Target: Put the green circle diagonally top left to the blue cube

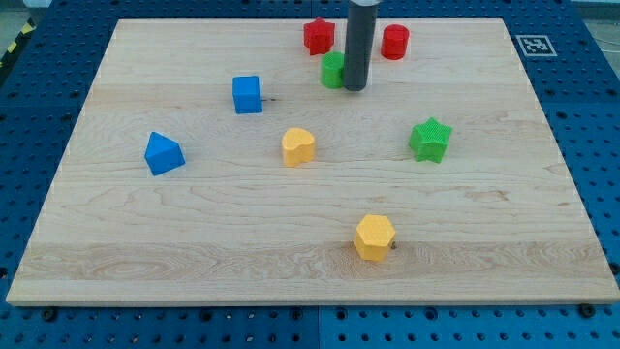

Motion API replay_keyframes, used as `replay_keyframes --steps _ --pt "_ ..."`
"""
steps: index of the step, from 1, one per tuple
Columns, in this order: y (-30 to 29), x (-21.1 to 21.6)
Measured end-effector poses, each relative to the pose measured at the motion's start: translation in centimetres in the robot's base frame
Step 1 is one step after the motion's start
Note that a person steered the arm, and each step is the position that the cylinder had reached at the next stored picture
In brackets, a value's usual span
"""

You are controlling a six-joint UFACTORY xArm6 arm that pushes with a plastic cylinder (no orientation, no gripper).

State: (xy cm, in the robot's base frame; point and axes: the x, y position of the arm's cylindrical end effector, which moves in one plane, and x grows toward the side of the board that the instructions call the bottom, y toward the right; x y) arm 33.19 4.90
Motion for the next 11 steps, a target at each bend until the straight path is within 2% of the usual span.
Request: replay_keyframes --steps 2,3,4,6,7,10,11 --pt "-3.7 -1.3" --pt "-4.0 -1.5" --pt "-2.0 -1.8" --pt "-6.9 -5.0" --pt "-9.6 -5.1" --pt "-14.0 -10.3" --pt "-11.6 -11.3"
